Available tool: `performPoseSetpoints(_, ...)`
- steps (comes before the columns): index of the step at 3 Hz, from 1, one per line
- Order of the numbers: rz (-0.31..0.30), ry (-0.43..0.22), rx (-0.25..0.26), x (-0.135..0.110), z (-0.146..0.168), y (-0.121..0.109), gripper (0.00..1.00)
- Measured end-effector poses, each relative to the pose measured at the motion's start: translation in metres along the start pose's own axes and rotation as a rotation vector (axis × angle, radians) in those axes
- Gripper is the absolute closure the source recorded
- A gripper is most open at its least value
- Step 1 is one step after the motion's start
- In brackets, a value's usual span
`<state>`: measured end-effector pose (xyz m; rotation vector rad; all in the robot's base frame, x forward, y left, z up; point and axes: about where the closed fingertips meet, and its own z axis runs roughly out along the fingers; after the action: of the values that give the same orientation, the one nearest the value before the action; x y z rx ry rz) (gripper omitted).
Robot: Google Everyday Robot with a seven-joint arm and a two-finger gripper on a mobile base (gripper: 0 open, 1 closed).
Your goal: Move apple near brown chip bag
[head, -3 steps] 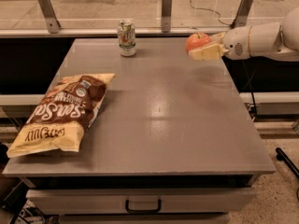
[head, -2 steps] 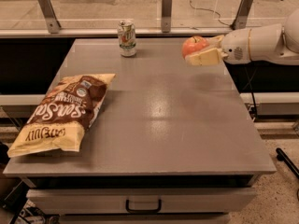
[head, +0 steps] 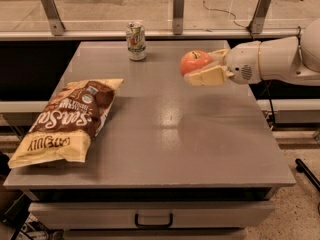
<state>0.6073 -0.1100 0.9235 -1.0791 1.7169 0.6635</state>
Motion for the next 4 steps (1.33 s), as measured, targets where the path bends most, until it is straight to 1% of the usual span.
performPoseSetpoints(1,0.002,0.007,-0.043,0.0,0.008,0.035,1.0)
performPoseSetpoints(2,0.022,0.018,-0.117,0.007,0.025,0.058,1.0)
performPoseSetpoints(3,0.052,0.02,-0.192,0.021,0.043,0.073,1.0)
performPoseSetpoints(4,0.044,0.025,-0.184,0.023,0.049,0.076,1.0)
